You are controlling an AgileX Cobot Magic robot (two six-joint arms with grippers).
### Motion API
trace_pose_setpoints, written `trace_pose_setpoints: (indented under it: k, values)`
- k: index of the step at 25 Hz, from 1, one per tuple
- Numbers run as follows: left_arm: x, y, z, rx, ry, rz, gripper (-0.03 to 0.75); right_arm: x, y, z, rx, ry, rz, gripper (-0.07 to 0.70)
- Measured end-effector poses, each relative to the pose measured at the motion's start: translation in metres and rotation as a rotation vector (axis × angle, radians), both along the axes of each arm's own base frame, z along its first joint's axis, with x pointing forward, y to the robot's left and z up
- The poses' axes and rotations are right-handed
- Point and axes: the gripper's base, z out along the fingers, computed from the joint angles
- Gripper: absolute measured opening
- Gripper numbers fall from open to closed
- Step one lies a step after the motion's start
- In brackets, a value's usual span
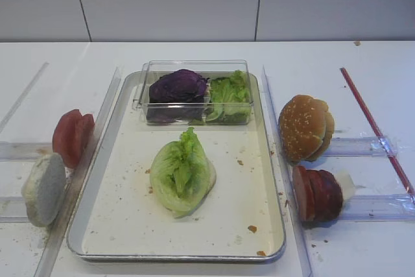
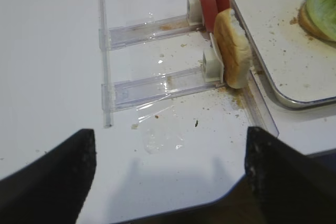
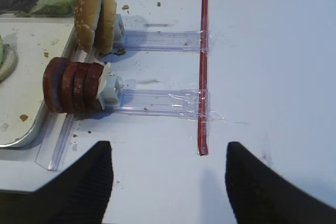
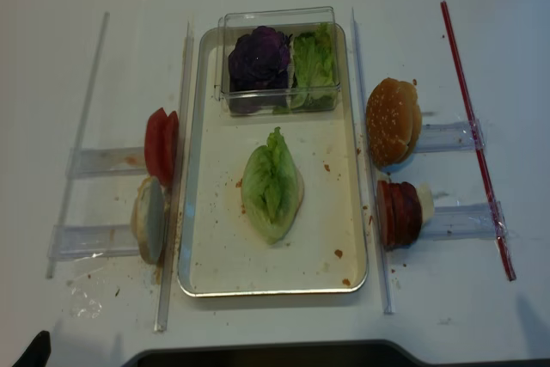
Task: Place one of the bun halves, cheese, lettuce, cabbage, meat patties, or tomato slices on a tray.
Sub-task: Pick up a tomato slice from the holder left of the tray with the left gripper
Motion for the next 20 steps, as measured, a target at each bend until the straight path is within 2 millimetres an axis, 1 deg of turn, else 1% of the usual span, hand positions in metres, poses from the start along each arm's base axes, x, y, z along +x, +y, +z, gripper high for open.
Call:
trace_pose_setpoints:
  k: [20]
  values:
    - [0.0000,0.0000,0.0000,0.000,0.000,0.000,0.533,0.0000,0.0000,0.0000,0.000,0.000,0.000,0.468]
